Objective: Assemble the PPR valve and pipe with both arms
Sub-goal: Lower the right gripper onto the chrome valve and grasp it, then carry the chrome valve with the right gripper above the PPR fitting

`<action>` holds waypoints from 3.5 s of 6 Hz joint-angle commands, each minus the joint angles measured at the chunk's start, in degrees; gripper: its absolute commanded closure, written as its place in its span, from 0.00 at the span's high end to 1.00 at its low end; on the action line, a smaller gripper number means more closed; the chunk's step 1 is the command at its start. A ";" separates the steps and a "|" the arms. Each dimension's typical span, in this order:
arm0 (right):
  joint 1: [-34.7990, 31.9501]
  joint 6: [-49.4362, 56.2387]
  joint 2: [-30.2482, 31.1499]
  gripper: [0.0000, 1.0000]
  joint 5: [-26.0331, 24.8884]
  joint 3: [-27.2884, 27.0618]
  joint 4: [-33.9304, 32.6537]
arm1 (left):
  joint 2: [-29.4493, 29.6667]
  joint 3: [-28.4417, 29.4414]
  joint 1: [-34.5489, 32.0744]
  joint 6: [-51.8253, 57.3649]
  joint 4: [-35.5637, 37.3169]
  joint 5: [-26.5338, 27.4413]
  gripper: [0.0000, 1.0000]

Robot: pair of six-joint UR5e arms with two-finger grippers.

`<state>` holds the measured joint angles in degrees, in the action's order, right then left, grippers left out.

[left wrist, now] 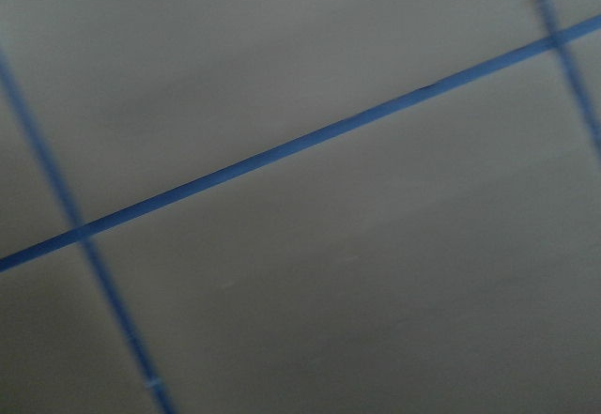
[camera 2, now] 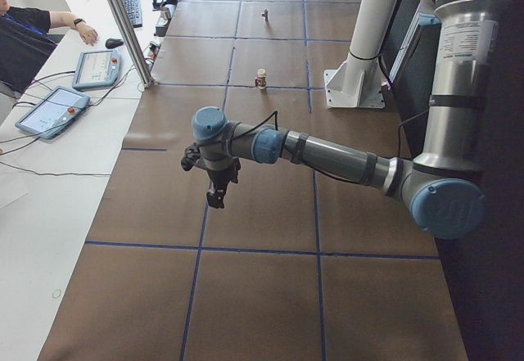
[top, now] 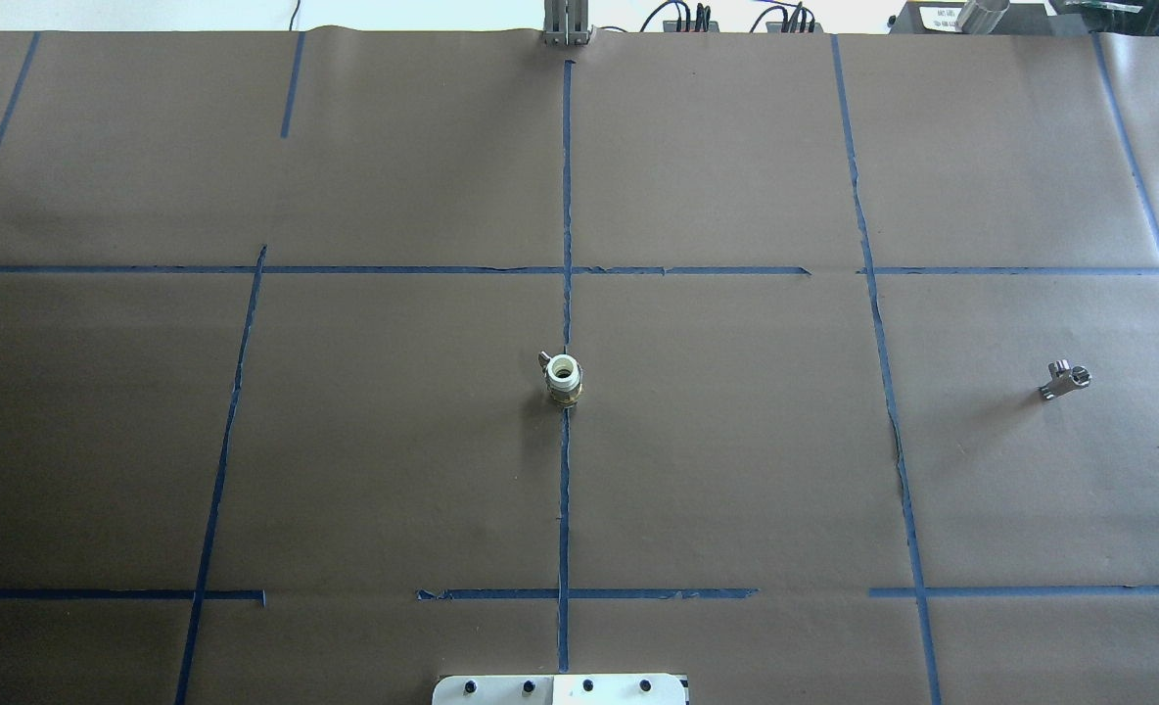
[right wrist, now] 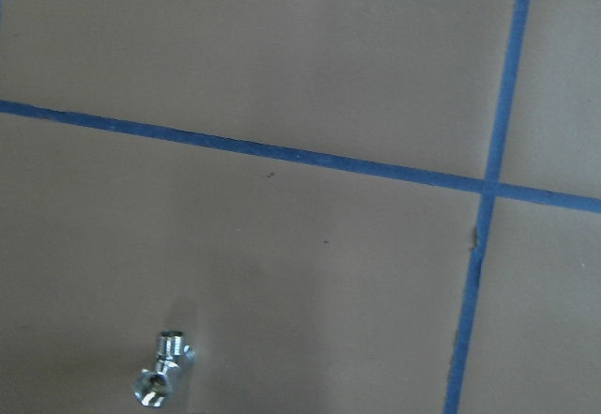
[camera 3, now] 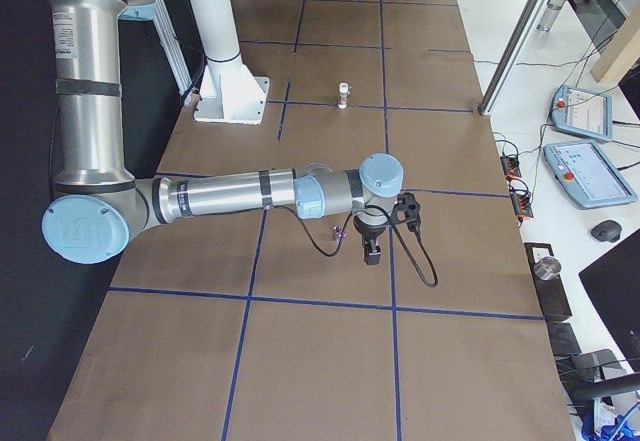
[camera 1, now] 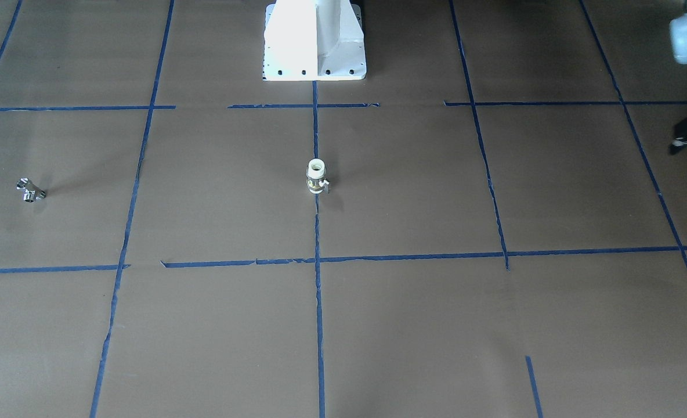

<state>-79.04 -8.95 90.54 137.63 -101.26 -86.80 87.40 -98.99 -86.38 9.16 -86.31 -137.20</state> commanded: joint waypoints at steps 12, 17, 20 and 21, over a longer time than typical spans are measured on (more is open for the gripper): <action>23.85 -28.93 6.50 0.08 -14.31 3.52 28.88 | -4.96 -0.15 -2.92 -2.74 -5.89 -3.34 1.00; 23.67 -30.68 -0.91 0.00 -13.18 -3.75 15.89 | -5.31 -0.94 -3.01 -2.91 -5.36 -3.17 1.00; 27.07 -45.12 -16.49 0.00 -13.34 -3.69 4.29 | -5.93 -1.29 -2.92 -5.38 -5.27 4.99 1.00; 31.54 -55.81 -22.45 0.00 -14.31 -3.60 2.97 | -5.93 -1.29 -2.92 -5.38 -5.18 5.01 1.00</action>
<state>-51.27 -55.43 73.64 124.07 -104.93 -82.23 81.52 -100.25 -89.31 3.73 -91.50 -133.06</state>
